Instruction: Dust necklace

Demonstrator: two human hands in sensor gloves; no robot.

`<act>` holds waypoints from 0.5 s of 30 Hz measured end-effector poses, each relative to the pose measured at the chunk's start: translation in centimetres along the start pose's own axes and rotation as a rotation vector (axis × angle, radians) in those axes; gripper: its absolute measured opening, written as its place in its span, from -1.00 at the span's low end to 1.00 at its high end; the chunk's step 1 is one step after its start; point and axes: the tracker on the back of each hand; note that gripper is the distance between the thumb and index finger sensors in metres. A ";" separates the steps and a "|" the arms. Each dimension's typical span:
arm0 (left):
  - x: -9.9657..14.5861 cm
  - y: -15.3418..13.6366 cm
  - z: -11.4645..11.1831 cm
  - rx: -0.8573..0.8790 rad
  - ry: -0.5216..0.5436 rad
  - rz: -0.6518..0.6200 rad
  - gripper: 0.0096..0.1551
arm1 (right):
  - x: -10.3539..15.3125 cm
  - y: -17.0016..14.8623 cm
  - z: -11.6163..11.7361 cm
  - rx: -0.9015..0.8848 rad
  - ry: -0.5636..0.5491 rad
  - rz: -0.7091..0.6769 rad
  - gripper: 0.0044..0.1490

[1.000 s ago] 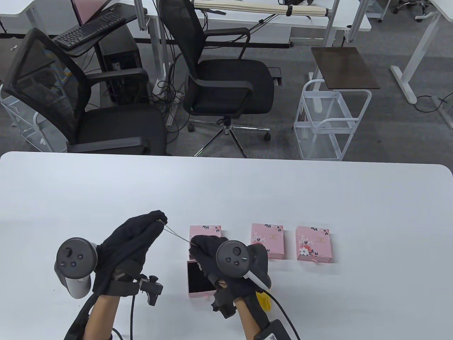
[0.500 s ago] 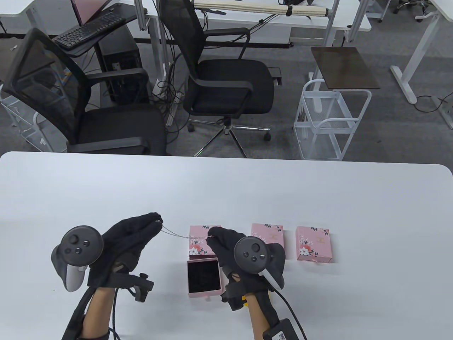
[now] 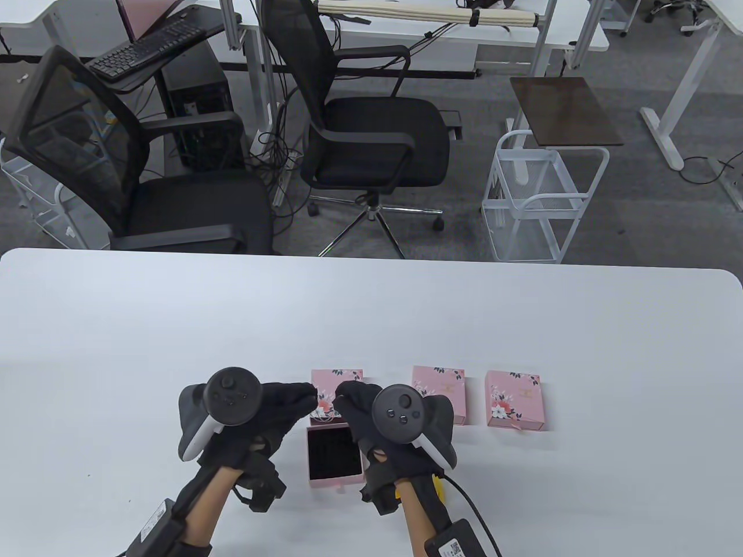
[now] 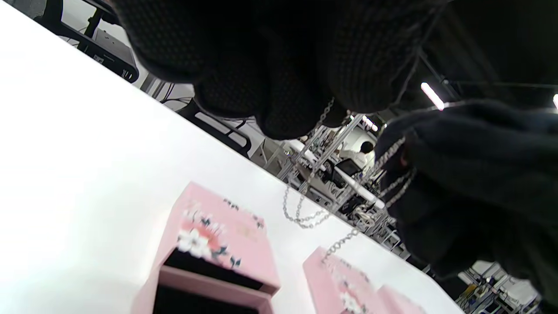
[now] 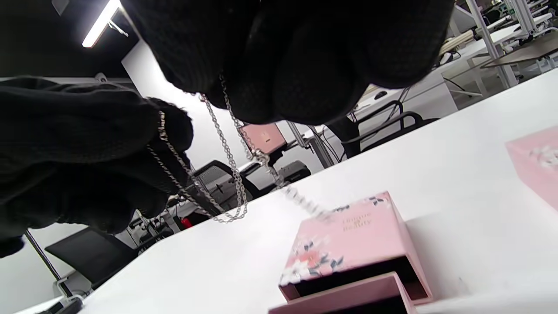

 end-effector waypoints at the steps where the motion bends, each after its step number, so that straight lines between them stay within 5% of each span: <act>1: -0.1 -0.1 -0.3 -0.007 -0.008 0.005 -0.64 | -0.1 0.0 0.2 0.007 0.010 0.004 -0.55; 15: -1.3 -1.4 -4.9 -0.192 -0.143 0.053 -0.63 | -0.9 -0.9 4.3 0.112 0.250 0.073 -0.55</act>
Point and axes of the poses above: the tracker on the back of each hand, its own y axis roughly to the thumb side, its own x axis roughly from the fingertips to the wrist, z = x × y, and after that the axes turned 8 degrees about x, right-handed
